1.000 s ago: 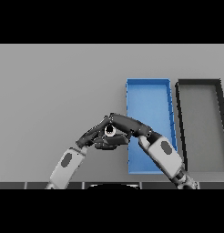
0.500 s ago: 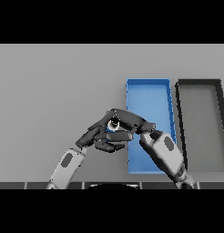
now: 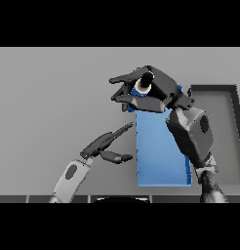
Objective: Pick up the blue pipe and place it into the blue bin.
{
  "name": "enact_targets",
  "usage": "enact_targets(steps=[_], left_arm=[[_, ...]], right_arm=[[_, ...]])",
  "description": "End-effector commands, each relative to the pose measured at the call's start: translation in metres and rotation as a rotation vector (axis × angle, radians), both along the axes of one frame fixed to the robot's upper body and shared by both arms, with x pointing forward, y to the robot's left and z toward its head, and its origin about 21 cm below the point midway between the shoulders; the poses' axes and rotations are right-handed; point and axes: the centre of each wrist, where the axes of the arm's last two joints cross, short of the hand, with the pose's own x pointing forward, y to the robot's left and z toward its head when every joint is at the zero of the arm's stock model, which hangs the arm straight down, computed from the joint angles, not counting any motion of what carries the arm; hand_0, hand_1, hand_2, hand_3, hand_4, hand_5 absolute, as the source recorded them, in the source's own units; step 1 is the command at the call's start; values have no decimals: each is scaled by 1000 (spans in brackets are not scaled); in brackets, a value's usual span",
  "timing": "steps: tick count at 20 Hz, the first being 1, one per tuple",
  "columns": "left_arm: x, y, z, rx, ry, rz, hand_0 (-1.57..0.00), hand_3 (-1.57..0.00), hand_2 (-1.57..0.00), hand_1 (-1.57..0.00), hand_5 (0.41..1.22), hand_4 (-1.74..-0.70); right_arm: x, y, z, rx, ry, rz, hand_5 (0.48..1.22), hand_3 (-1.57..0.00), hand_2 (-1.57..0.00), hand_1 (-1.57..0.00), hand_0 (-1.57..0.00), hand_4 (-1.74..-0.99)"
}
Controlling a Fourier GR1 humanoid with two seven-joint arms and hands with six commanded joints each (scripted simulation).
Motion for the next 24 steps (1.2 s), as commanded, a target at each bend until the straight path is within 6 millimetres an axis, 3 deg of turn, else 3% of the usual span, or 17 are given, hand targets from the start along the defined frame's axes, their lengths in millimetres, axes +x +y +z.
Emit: enact_targets(steps=[1,5,9,11,18,23,24], left_arm=[[-1,-2,3,-6,-7,-4,-1,0,-1,-1,430,-898],[1,-1,-1,9,2,-1,0,0,0,0,415,-890],[2,3,1,8,-32,-4,1,1,1,1,413,-874],[-1,6,0,6,-35,-8,1,1,1,1,418,-869],[-5,2,1,-20,-24,-4,1,1,1,1,423,-878],[-10,3,-2,-3,-9,0,1,1,1,1,425,-884],[-10,4,-1,-12,-18,-4,1,1,1,1,423,-887]], right_arm=[[8,-6,9,1,-8,-65,1221,-1571,-1571,-1571,-1571,-1741],[43,-41,15,-9,60,-252,1221,-1571,-1571,-1571,-1571,-1741],[64,-82,-15,-74,138,-386,1221,-1571,-1571,-1571,-1571,-1741],[68,-97,-39,-79,215,-447,1221,-1571,-1571,-1571,-1571,-1741],[47,-131,-116,-178,438,-565,1221,-1571,-1571,-1571,-1571,-1741],[22,-131,-152,-272,607,-689,1221,-1571,-1571,-1571,-1571,-1741],[20,-133,-159,-294,633,-723,1221,-1508,-1571,-1571,-1571,-1741]])
